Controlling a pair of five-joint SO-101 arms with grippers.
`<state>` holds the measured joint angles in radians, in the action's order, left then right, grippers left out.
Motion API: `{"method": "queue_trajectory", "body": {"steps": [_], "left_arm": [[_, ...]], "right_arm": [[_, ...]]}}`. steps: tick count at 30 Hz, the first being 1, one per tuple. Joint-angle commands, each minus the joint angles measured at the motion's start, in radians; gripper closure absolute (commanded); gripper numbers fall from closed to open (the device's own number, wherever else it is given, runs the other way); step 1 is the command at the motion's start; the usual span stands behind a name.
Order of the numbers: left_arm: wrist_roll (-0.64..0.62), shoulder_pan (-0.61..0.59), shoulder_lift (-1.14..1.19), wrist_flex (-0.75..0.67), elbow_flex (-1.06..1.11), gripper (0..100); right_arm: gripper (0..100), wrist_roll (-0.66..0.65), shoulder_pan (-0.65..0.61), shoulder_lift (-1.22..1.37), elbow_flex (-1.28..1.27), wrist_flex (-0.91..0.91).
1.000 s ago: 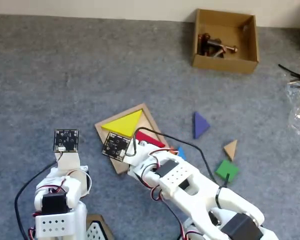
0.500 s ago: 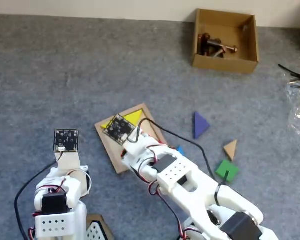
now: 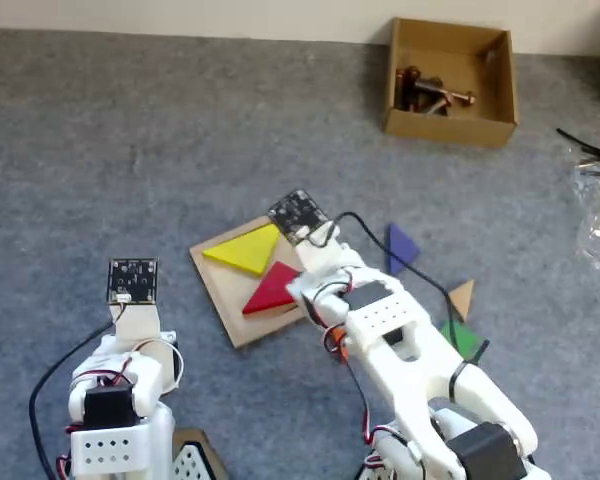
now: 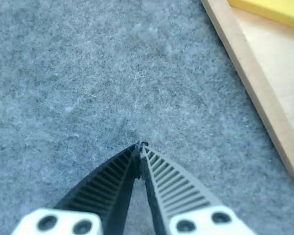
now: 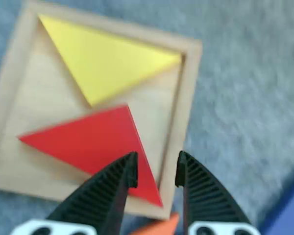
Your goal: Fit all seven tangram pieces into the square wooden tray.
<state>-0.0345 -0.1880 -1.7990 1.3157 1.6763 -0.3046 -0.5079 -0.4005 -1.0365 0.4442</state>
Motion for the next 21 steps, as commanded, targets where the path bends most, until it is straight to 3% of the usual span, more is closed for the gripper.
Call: {"method": "queue_trajectory", "body": {"steps": [1, 5, 21], "left_arm": [[-0.003, -0.008, 0.007, 0.008, 0.021, 100], [-0.003, -0.008, 0.007, 0.008, 0.021, 100], [-0.003, -0.008, 0.007, 0.008, 0.021, 100]], "right_arm": [[87.2, -0.043, 0.050, -0.013, 0.059, 0.019], [87.2, -0.098, 0.084, -0.015, 0.058, 0.019], [87.2, -0.104, 0.159, -0.013, 0.056, -0.025]]}}
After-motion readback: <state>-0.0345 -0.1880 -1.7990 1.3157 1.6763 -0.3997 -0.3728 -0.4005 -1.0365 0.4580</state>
